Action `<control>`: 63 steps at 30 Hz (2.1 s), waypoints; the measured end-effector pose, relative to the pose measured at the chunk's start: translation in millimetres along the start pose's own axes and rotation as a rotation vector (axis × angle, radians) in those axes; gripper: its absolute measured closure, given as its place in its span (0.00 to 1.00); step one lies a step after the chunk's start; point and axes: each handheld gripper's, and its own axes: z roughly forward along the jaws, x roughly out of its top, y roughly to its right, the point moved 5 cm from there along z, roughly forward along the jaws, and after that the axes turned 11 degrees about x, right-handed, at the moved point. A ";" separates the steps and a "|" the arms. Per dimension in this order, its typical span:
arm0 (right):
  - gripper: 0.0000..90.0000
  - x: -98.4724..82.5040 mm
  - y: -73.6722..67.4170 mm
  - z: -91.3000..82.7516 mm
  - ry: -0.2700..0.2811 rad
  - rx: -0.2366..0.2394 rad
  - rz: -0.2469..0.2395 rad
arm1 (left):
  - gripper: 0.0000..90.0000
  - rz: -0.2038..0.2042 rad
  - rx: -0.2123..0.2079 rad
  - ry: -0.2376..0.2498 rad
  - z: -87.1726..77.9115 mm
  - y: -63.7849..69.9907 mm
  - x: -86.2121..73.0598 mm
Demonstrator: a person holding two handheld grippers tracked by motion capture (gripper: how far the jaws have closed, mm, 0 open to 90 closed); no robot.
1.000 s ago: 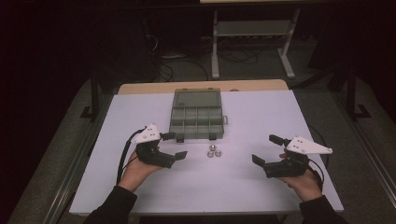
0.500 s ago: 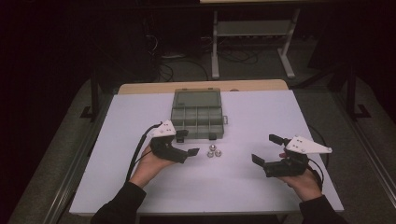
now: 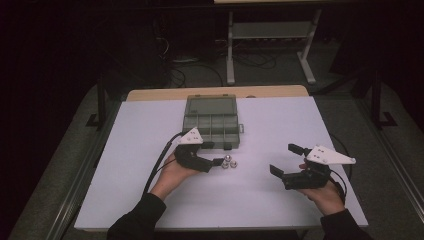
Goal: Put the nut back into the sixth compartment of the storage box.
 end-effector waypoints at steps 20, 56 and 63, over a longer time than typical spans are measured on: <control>0.02 0.3 1.0 -1.2 0.005 0.000 0.004 | 0.55 0.117 -0.040 -0.102 32.6 12.9 -19.5; 0.02 0.1 1.5 -2.2 0.005 -0.002 0.005 | 0.76 0.150 -0.007 -0.135 45.0 13.7 -29.8; 0.02 -0.1 1.5 -2.3 0.003 -0.003 0.009 | 0.77 0.149 -0.002 -0.137 46.4 14.6 -30.0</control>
